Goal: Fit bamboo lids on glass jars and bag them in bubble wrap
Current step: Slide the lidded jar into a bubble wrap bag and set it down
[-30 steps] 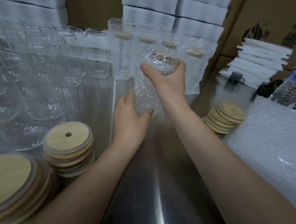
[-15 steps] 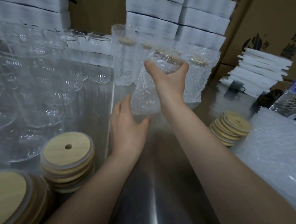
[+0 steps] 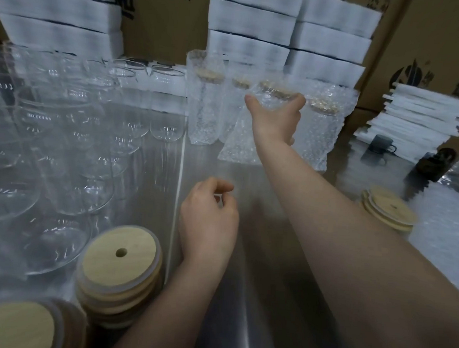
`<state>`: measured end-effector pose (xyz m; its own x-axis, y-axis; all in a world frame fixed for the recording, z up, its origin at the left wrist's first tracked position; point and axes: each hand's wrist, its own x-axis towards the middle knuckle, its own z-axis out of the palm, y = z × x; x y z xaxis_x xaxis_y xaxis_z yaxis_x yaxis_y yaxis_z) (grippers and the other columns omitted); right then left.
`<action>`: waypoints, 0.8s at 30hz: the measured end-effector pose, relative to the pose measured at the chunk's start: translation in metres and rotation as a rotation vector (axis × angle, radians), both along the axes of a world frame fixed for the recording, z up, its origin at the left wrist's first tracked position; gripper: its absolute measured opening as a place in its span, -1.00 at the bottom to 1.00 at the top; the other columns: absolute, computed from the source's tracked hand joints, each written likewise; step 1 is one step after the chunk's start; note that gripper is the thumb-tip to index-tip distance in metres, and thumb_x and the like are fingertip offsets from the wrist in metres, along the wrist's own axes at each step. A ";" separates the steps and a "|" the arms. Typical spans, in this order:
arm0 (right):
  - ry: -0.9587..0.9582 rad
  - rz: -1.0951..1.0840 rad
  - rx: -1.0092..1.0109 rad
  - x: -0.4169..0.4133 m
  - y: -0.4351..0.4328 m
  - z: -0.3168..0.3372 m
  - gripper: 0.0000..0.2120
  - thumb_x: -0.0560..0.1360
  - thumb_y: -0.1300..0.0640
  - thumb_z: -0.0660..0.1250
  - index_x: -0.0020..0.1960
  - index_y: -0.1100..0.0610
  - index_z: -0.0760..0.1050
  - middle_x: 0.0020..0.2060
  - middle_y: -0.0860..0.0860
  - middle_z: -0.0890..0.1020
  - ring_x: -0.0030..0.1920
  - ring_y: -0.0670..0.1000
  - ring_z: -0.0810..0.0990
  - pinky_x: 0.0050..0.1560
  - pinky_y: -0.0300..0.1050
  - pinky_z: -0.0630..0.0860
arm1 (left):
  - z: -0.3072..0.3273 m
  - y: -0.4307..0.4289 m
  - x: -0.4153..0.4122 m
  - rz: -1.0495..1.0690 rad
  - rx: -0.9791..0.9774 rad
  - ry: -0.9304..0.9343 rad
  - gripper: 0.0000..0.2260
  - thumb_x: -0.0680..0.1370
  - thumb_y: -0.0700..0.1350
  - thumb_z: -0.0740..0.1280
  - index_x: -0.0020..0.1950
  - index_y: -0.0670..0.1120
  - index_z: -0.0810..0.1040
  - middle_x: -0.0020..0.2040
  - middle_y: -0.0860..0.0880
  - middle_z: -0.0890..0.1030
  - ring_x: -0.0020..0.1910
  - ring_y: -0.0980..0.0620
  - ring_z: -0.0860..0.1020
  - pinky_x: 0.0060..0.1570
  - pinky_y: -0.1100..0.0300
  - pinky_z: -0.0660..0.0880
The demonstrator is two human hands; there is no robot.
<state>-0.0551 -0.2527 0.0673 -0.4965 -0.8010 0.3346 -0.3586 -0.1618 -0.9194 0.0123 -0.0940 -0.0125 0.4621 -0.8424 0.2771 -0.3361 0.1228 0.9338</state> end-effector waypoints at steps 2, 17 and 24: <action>0.021 -0.058 0.012 -0.002 -0.007 -0.003 -0.22 0.40 -0.16 0.49 0.42 0.08 0.15 0.36 0.09 0.38 0.31 0.17 0.43 0.28 0.13 0.22 | 0.002 0.000 -0.001 0.000 0.004 0.003 -0.83 0.49 -0.26 0.30 -0.08 -0.04 0.64 -0.06 0.00 0.66 -0.06 0.00 0.60 -0.02 0.14 0.47; 0.171 -0.275 0.096 -0.018 -0.031 -0.006 -0.17 0.40 -0.17 0.49 0.47 0.09 0.15 0.30 0.12 0.38 0.31 0.15 0.38 0.20 0.07 0.34 | 0.002 -0.002 0.000 0.007 -0.003 0.015 -0.82 0.47 -0.27 0.29 -0.10 -0.07 0.65 -0.13 -0.01 0.63 -0.11 -0.07 0.58 -0.03 0.01 0.50; 0.253 -0.308 0.050 -0.022 -0.028 -0.016 -0.13 0.37 -0.23 0.47 0.48 0.11 0.16 0.30 0.13 0.35 0.30 0.16 0.34 0.16 0.06 0.36 | 0.001 -0.004 0.002 0.021 0.000 0.009 -0.80 0.48 -0.29 0.28 -0.12 -0.04 0.65 -0.12 0.01 0.64 -0.09 -0.02 0.57 -0.02 0.08 0.46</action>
<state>-0.0773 -0.2807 0.0512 -0.6229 -0.6457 0.4416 -0.5997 0.0316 -0.7996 0.0146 -0.0984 -0.0117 0.4822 -0.8324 0.2732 -0.3301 0.1162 0.9368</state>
